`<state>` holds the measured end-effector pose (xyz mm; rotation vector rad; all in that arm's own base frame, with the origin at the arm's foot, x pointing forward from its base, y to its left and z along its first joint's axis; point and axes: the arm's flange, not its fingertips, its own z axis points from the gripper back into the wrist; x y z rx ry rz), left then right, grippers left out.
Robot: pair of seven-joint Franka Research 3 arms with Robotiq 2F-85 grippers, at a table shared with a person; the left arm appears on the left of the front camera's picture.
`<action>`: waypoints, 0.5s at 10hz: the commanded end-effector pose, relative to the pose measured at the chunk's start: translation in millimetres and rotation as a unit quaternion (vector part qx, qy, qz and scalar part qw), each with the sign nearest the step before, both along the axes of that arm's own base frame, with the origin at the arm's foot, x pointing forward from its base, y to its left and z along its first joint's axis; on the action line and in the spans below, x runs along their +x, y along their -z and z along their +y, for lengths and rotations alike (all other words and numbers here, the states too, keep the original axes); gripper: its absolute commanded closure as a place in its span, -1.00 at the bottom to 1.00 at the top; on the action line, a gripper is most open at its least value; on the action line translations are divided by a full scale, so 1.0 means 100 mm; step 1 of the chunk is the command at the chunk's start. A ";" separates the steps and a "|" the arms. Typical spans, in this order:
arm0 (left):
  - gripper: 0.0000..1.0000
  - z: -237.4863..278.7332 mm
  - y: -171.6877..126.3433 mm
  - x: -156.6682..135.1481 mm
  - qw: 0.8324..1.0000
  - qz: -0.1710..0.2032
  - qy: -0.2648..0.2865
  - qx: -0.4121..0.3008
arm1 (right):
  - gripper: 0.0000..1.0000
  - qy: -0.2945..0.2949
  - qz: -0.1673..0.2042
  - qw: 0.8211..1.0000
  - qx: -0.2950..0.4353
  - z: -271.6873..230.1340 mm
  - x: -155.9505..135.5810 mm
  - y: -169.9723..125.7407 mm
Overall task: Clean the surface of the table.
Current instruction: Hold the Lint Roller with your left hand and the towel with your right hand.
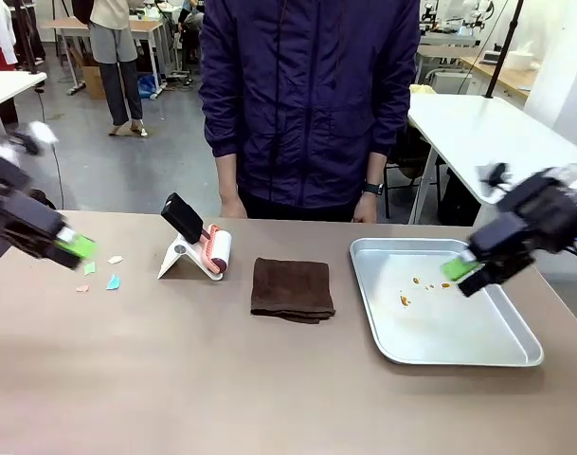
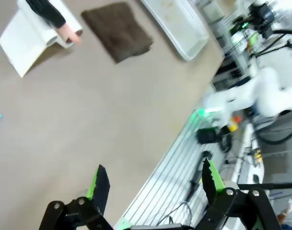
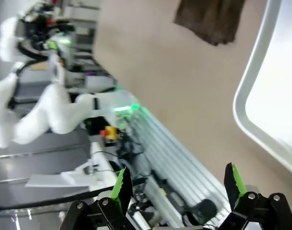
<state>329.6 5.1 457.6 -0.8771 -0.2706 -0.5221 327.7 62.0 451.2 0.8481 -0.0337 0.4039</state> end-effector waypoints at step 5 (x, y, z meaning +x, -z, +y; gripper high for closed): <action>-1.00 1.15 0.27 -0.66 0.946 -0.003 -0.220 -0.240 | -1.00 0.267 -0.011 0.946 0.184 -1.87 -0.71 0.43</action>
